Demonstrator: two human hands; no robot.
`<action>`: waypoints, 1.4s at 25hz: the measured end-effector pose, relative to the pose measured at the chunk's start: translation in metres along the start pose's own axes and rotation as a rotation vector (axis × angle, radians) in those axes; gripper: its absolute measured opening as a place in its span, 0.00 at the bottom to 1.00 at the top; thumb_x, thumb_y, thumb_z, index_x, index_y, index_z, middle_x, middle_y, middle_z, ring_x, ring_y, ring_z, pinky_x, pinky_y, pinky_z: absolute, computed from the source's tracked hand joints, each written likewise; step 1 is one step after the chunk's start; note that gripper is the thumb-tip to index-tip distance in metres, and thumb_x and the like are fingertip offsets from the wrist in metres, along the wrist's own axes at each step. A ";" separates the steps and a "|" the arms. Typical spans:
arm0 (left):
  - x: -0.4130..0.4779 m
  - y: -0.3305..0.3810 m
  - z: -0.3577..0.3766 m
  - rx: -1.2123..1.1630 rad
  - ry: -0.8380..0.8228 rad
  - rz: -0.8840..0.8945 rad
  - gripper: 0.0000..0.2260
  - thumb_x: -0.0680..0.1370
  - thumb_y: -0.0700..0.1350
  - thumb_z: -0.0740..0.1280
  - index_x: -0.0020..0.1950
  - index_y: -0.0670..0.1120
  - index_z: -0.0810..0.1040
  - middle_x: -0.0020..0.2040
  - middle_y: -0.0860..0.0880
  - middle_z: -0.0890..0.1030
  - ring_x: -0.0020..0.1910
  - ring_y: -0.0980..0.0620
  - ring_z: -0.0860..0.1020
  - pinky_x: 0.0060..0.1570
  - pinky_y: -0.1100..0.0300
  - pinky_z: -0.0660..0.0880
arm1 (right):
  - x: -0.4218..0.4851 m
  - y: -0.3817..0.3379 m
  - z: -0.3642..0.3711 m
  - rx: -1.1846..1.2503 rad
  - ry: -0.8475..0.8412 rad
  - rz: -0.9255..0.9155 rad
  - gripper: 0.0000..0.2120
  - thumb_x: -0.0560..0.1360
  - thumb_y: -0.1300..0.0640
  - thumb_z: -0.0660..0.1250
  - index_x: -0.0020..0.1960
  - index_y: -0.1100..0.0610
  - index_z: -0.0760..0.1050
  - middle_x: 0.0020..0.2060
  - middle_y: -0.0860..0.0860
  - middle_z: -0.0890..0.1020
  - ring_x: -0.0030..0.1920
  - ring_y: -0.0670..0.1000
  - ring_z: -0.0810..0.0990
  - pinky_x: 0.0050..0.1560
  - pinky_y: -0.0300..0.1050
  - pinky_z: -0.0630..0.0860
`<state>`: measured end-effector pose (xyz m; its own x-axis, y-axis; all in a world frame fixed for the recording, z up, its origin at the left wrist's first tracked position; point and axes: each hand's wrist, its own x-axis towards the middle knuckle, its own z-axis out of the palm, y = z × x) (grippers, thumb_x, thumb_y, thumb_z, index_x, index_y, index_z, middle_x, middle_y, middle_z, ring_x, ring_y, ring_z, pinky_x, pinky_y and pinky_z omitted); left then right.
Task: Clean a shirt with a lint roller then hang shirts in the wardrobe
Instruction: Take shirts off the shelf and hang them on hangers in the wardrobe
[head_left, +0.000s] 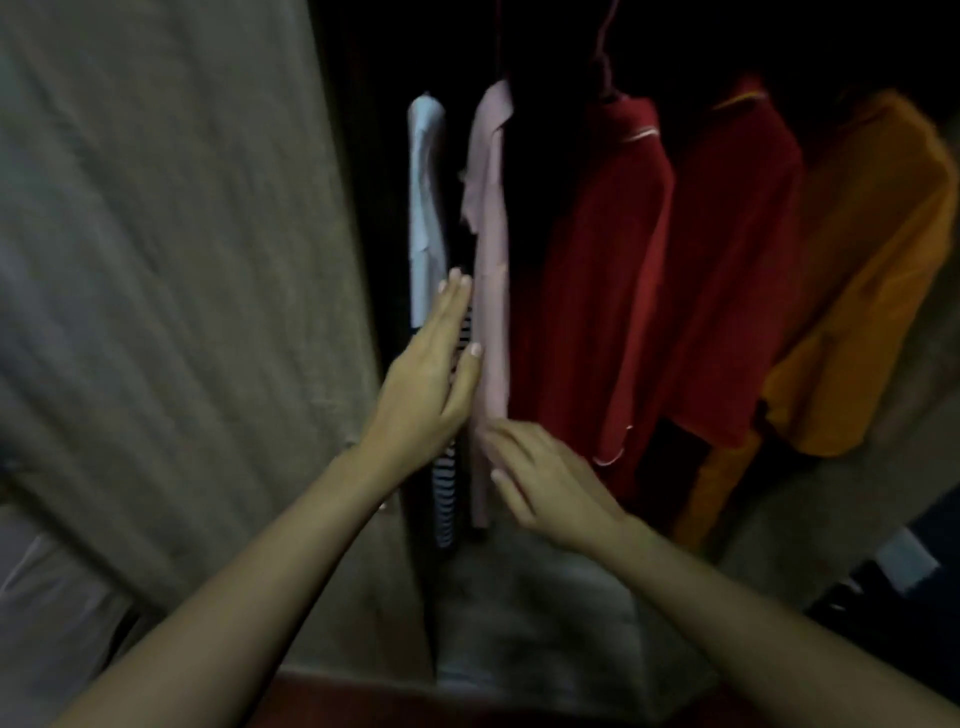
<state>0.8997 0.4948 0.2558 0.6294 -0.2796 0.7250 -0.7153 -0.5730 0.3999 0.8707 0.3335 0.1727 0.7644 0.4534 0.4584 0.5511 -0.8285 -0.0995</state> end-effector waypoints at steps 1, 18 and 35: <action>-0.018 -0.017 -0.011 0.058 -0.012 0.027 0.23 0.80 0.41 0.57 0.74 0.37 0.57 0.75 0.42 0.57 0.74 0.50 0.57 0.72 0.62 0.56 | -0.002 -0.019 0.022 -0.005 -0.077 -0.051 0.21 0.74 0.53 0.59 0.64 0.59 0.72 0.60 0.55 0.79 0.58 0.54 0.78 0.63 0.42 0.69; -0.036 -0.127 -0.062 0.792 -0.222 0.360 0.29 0.72 0.45 0.55 0.74 0.42 0.57 0.75 0.45 0.59 0.73 0.47 0.56 0.70 0.50 0.52 | 0.071 -0.103 0.116 -0.874 -0.566 -0.377 0.22 0.81 0.57 0.48 0.73 0.63 0.55 0.72 0.57 0.61 0.72 0.57 0.58 0.75 0.53 0.47; 0.029 0.016 0.100 0.736 -0.258 0.880 0.29 0.72 0.44 0.54 0.74 0.43 0.61 0.75 0.48 0.61 0.74 0.52 0.56 0.72 0.53 0.44 | -0.095 0.037 0.013 -0.963 -0.793 -0.018 0.26 0.79 0.55 0.56 0.74 0.59 0.54 0.75 0.58 0.56 0.75 0.59 0.51 0.75 0.54 0.45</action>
<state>0.9370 0.4006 0.2275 0.1093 -0.9003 0.4214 -0.6395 -0.3882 -0.6635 0.8225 0.2643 0.1140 0.9348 0.2627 -0.2391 0.3504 -0.5719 0.7418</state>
